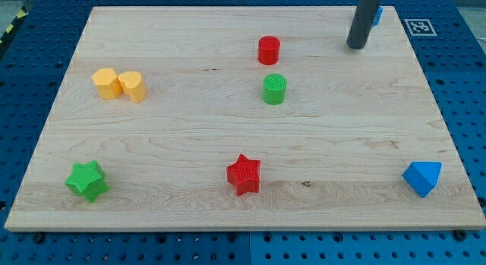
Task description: Move your arm to the blue triangle
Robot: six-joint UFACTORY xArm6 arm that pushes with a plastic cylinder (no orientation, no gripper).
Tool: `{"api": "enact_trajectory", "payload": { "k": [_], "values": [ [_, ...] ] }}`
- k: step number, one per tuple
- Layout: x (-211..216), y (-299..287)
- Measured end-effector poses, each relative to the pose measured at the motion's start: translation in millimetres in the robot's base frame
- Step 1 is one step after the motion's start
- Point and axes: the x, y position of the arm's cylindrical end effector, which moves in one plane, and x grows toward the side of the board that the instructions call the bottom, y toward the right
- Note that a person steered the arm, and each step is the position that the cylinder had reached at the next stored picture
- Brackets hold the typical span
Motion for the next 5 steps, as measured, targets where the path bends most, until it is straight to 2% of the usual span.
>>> {"api": "enact_trajectory", "payload": {
  "k": [2, 3, 5],
  "values": [
    [126.7, 30.8],
    [160.2, 83.9],
    [272.7, 148.6]
  ]
}}
